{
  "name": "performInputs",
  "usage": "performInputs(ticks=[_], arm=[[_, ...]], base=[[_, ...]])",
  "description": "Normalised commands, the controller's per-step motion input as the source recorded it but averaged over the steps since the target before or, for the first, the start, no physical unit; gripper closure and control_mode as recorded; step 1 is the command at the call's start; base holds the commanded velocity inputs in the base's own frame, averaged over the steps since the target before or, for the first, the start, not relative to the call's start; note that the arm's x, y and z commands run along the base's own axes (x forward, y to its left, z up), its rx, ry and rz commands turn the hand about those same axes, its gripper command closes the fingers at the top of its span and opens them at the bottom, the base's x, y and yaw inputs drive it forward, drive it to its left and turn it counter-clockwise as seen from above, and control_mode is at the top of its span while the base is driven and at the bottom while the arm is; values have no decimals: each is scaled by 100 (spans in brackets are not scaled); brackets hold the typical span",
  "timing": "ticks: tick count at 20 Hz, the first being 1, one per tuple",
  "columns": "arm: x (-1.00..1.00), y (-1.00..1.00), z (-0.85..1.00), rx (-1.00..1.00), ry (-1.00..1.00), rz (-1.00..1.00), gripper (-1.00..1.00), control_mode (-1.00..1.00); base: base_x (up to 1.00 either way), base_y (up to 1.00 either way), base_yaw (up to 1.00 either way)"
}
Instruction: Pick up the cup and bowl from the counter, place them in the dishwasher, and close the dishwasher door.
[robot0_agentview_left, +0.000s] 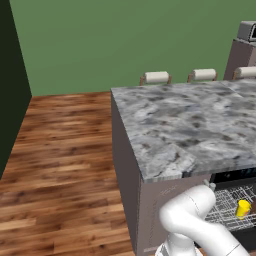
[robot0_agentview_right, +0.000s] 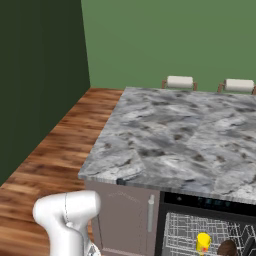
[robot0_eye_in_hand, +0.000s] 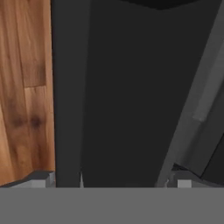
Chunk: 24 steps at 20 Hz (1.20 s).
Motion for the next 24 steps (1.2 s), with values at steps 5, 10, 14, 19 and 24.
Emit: performInputs(ticks=[5, 10, 14, 19, 24], arm=[[43, 0, -39, -6, -15, 0, -100, -100], [41, 0, -45, 0, -16, 1, -100, -100], [53, 0, -36, 0, -13, 3, -100, -100], [67, 0, -45, -2, -11, 4, -100, -100], [75, 2, -48, -8, -11, 4, -100, -100]], base=[[0, 0, 0], [0, 0, 0], [0, 0, 0], [0, 0, 0], [0, 0, 0]])
